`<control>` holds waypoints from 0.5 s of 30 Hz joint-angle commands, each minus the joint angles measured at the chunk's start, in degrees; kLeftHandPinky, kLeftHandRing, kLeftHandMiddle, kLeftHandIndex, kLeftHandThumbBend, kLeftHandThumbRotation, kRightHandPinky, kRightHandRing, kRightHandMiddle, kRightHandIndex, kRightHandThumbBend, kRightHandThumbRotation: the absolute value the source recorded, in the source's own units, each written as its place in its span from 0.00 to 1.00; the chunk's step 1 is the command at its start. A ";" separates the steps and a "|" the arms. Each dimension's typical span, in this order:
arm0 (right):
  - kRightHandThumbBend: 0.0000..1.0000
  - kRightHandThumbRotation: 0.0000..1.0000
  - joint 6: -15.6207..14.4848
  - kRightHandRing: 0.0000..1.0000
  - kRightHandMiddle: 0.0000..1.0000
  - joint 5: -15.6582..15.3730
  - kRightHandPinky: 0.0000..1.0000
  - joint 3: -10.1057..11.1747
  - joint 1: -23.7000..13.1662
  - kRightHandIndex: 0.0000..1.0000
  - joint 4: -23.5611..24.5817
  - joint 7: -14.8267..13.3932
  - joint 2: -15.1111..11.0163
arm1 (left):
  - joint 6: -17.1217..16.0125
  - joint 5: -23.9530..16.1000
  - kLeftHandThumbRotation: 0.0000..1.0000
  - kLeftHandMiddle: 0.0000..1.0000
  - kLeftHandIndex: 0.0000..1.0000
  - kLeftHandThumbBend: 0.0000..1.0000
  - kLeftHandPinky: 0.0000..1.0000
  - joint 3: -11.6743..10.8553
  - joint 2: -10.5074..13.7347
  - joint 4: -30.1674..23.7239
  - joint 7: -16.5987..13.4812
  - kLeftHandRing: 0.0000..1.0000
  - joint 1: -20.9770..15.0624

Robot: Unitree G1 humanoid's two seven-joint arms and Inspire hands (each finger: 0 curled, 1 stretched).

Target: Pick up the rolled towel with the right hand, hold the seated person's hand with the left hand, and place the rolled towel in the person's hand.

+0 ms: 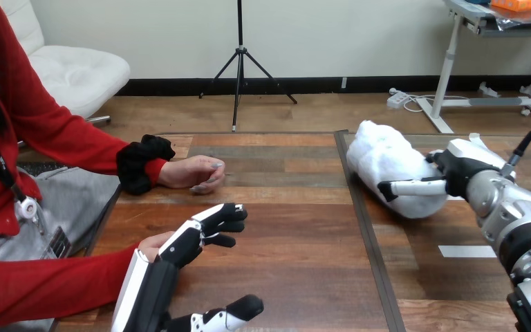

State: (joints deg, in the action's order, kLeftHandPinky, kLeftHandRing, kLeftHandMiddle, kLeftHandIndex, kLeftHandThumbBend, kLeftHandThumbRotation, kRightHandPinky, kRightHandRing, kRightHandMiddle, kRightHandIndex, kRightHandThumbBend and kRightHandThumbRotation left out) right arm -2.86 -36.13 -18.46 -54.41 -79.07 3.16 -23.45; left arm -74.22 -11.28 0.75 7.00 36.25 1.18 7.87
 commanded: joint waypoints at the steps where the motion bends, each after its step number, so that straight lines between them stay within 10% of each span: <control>1: 1.00 0.71 0.89 0.81 0.80 0.12 0.73 -0.56 -0.05 0.89 0.19 -2.23 1.80 | 0.11 1.77 0.54 0.77 0.77 0.86 0.65 0.32 0.45 -3.67 0.00 0.73 -0.90; 15: 0.98 0.42 0.17 0.59 0.63 3.95 0.43 2.49 1.31 0.62 0.52 -6.75 3.99 | -0.46 4.04 0.50 0.76 0.76 0.84 0.65 1.30 0.52 -4.45 0.66 0.73 -0.91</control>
State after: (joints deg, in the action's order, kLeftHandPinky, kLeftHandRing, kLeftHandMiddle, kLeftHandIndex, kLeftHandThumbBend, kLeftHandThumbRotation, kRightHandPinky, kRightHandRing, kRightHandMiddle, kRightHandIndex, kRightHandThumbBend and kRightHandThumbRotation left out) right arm -2.83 -33.97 -17.49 -53.66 -79.07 -1.62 -21.72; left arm -74.11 -8.55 1.36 7.16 34.61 1.46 9.10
